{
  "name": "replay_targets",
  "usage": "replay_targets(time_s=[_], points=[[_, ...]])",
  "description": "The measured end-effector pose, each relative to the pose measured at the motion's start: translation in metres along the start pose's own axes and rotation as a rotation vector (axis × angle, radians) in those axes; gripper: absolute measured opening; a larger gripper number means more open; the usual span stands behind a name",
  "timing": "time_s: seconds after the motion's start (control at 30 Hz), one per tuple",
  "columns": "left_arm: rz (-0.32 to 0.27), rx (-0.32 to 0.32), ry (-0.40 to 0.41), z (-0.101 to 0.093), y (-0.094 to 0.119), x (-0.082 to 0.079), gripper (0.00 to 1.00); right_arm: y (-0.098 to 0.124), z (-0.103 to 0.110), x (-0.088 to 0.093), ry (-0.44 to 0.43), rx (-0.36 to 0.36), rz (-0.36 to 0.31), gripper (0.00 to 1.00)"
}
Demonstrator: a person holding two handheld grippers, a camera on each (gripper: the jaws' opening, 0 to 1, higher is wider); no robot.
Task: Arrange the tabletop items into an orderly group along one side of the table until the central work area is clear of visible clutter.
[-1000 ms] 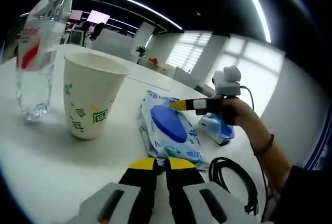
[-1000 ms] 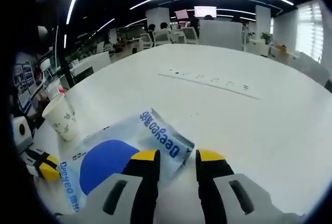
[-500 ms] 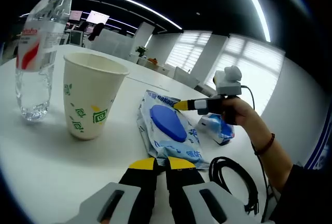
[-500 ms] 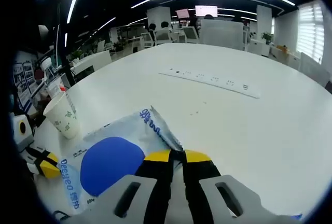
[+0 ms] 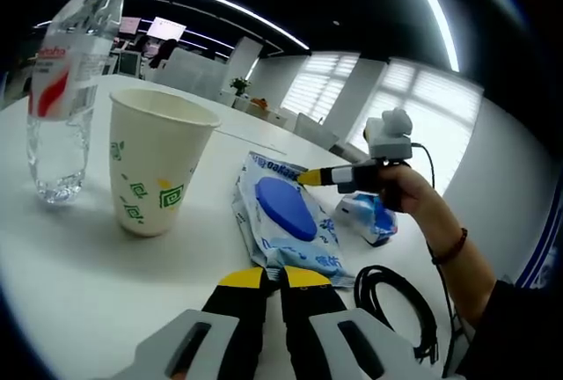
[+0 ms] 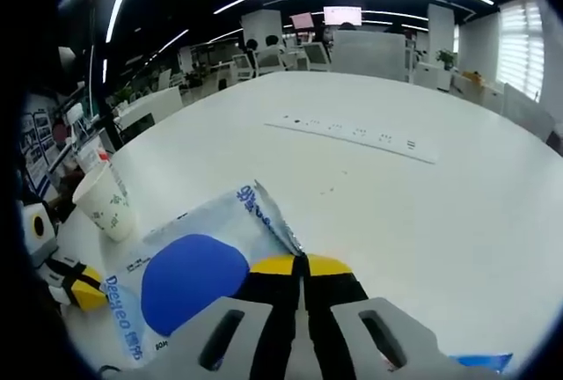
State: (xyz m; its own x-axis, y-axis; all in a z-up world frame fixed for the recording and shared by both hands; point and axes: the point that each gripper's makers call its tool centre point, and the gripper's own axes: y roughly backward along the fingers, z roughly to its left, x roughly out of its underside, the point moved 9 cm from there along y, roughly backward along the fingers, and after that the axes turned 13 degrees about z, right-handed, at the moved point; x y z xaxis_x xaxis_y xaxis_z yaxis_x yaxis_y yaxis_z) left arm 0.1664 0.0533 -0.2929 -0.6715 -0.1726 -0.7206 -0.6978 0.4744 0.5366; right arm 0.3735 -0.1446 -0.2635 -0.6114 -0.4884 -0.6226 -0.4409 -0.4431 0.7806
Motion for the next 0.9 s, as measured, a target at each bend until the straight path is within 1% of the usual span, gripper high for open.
replay_targets(time_s=[0.13,0.27,0.5,0.73,0.9], points=[[-0.005,0.007,-0.001,0.0,0.0,0.0,0.03,0.003,0.002,0.0,-0.001,0.004,-0.007,0.0],[-0.023,0.009,-0.019,-0.002,0.002,0.0,0.02,0.004,0.001,0.0,-0.017,0.003,-0.009,0.0],[-0.043,0.026,-0.004,-0.003,0.005,-0.001,0.01,0.01,0.0,0.002,-0.056,-0.015,-0.021,0.0],[-0.069,0.033,0.01,-0.002,0.01,-0.004,0.0,0.017,0.0,0.0,-0.068,-0.023,-0.026,0.0],[-0.089,0.038,0.031,0.0,0.014,-0.005,0.0,0.021,0.002,0.002,-0.077,-0.032,-0.033,0.0]])
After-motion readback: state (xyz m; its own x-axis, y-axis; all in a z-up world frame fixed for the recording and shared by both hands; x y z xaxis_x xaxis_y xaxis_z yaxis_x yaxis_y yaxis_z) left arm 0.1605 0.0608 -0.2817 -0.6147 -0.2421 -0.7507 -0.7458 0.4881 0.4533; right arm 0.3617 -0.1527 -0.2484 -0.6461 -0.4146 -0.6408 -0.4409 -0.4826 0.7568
